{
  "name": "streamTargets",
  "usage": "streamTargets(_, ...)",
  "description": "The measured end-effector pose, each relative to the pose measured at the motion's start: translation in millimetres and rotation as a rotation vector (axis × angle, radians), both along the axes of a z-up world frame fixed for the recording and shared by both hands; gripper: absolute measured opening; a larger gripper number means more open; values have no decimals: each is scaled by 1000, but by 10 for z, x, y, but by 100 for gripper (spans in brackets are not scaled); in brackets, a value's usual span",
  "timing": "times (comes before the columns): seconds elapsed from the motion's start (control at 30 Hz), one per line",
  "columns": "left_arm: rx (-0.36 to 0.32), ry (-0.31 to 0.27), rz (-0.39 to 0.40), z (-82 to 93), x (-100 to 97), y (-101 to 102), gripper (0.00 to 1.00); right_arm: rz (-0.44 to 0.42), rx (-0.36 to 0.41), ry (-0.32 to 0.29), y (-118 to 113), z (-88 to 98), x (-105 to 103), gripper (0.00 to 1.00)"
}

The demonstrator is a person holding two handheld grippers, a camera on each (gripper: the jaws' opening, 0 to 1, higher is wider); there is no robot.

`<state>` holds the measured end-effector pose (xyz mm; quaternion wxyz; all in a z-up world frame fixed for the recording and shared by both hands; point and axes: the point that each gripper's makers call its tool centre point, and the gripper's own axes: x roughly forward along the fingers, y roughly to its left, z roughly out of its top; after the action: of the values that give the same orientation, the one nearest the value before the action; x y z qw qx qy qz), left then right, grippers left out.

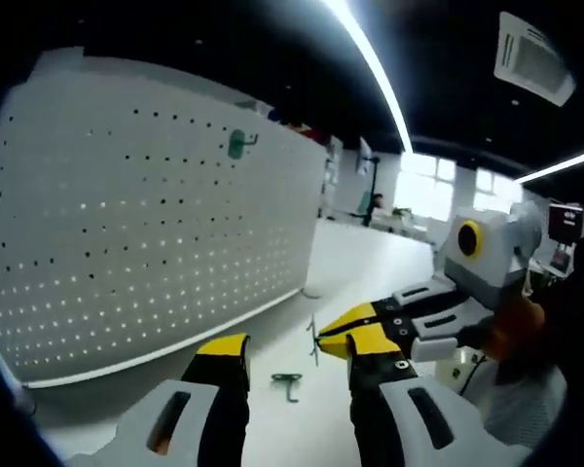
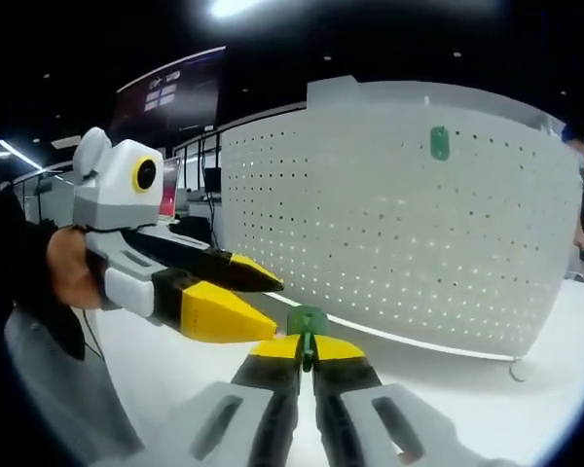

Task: Insert the hook assembly into the mounting plate slot until the hook locks in place.

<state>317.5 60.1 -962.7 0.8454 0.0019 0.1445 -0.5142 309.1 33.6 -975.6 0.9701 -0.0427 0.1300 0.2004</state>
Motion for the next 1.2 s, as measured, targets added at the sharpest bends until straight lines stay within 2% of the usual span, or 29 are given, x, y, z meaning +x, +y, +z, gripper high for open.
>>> streamTargets(0.2,57,-42,23,-73,-13,71,52,1,-1,0,1,-3,0,1)
streamTargets(0.53,92,-72,91,-120,26,210,65,0,-5,2,1,-11,1,1)
streamTargets(0.8,113,-62,110,-287,7,327,66,-10,-11,4,-19,-23,11,1)
streamTargets(1.0,110,-67,118,-286,32,355,65,-23,-21,0,-45,-18,26,1)
streamTargets(1.2,113,-63,114,-321,24,360,65,-61,-24,-21,-128,75,107,1)
